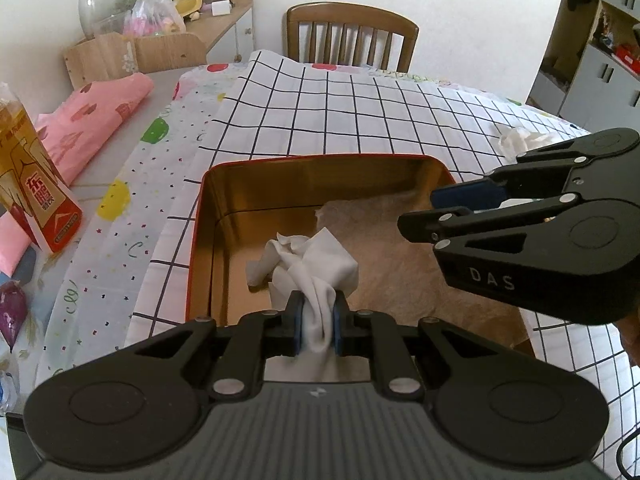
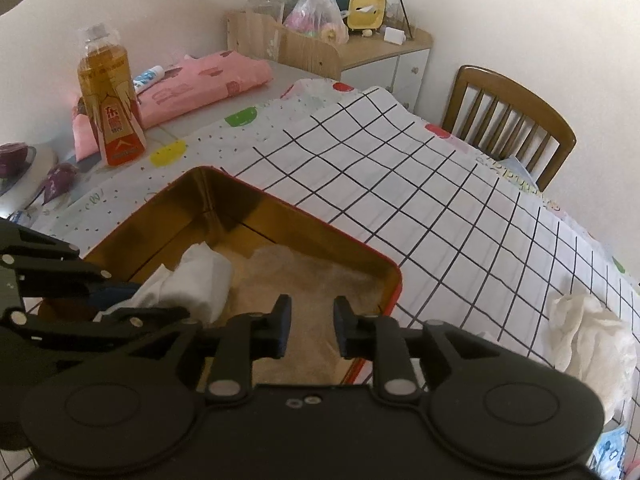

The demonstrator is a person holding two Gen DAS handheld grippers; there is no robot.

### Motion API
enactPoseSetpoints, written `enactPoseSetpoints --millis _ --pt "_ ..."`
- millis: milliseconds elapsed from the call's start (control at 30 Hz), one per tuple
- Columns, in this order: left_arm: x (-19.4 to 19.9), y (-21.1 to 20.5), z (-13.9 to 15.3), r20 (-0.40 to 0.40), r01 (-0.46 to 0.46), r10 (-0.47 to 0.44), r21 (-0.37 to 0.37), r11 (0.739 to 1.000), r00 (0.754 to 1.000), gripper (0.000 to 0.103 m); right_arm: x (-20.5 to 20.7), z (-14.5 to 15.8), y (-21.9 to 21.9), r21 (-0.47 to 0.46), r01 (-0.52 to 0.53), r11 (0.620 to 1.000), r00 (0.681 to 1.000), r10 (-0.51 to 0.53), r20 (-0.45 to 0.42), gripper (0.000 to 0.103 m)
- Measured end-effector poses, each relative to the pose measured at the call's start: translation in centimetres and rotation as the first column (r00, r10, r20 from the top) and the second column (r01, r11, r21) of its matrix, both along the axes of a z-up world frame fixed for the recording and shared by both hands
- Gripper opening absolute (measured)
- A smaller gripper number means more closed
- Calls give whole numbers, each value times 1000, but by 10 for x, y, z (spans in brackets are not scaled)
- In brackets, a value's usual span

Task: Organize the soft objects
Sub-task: 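Open the right tool to drop the bag while the left tool releases the tissue into the tin, then move the left tool back to the brown beaded bracelet on the table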

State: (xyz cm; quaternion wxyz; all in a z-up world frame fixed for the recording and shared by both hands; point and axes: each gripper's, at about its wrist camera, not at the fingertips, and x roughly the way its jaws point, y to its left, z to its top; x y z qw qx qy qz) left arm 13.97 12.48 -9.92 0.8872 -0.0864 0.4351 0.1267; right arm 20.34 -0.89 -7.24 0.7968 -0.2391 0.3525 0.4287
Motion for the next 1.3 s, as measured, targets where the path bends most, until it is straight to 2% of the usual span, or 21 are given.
enactPoseSetpoints --millis 133,700,800,833,867,1000,1300 --pt "-3 -1 3 13 -2 2 -5 1000 1000 14 -1 6 -8 27 -2 1000 1000 3 -11 37" --pt "-12 -5 11 54 4 -4 -3 1000 999 18 -7 29 -42 108 38 993 999 -35 -32 49" --pt "-13 -6 12 62 3 -3 3 1000 998 39 -11 32 -47 120 40 992 999 -36 -35 50" --pt "-14 -6 13 67 2 -3 3 1000 998 62 -12 34 -49 125 41 991 999 -37 -35 50" --pt "-15 -6 14 73 1 -1 3 1000 997 72 -14 35 -51 129 41 991 999 -37 -35 50" --pt "-19 -7 19 89 -1 1 3 1000 996 72 -19 42 -62 151 47 987 998 -42 -38 51" --pt "-30 -16 37 122 22 -24 17 1000 992 72 -33 58 -102 221 87 972 996 -77 -54 61"
